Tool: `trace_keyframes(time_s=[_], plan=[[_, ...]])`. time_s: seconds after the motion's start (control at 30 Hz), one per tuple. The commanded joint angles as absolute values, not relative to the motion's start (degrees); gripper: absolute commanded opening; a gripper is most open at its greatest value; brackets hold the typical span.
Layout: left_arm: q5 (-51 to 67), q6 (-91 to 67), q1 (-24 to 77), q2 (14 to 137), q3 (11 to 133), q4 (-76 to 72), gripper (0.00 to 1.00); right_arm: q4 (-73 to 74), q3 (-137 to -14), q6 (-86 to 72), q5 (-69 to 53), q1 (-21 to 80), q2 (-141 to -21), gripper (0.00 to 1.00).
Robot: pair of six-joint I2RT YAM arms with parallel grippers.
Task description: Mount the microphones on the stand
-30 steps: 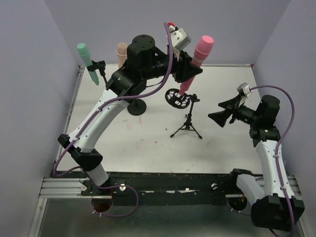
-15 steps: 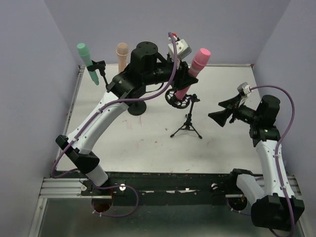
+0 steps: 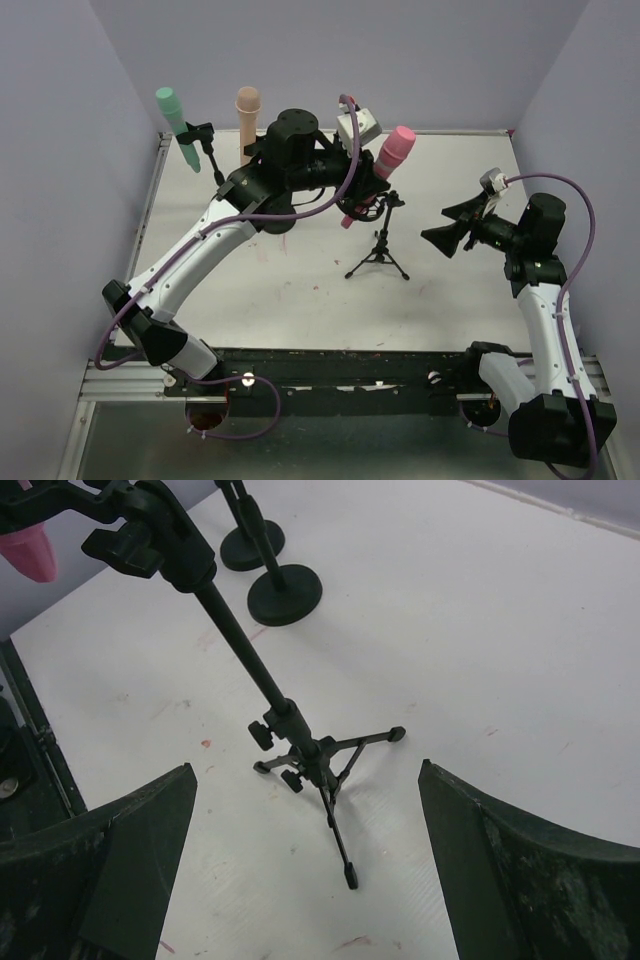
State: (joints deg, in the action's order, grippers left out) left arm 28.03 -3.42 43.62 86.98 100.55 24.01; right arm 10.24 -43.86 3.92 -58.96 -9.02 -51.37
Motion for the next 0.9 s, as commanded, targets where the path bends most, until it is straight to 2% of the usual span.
trace_keyframes(time_s=[0.0, 0.07, 0.37, 0.67, 0.73, 0.8, 0.87], plan=[[28.74, -2.90, 43.68, 83.76, 97.57, 19.25, 0.05, 8.96, -43.07, 4.13, -59.41, -9.14, -51.85, 1.00], [28.74, -2.81, 43.59, 83.59, 96.51, 18.90, 0.07, 8.88, -42.98, 4.22, -59.50, -9.23, -51.94, 1.00], [25.40, -4.39, 43.59, 80.78, 93.60, 16.79, 0.57, 8.96, -42.80, 4.48, -59.85, -9.23, -52.38, 1.00], [23.64, -5.10, 43.59, 76.82, 92.20, 16.44, 0.80, 10.45, -42.80, 7.46, -62.66, -9.23, -53.35, 1.00], [22.94, -5.10, 43.59, 74.28, 89.67, 15.65, 0.88, 11.60, -42.71, 9.65, -64.85, -9.23, -53.96, 1.00], [21.63, -4.66, 43.59, 70.24, 86.06, 14.33, 0.96, 14.05, -42.28, 15.43, -68.88, -9.14, -55.27, 1.00], [19.61, -4.31, 43.07, 63.93, 78.35, 12.14, 0.99, 18.44, -41.31, 25.53, -73.98, -9.14, -56.77, 1.00]])
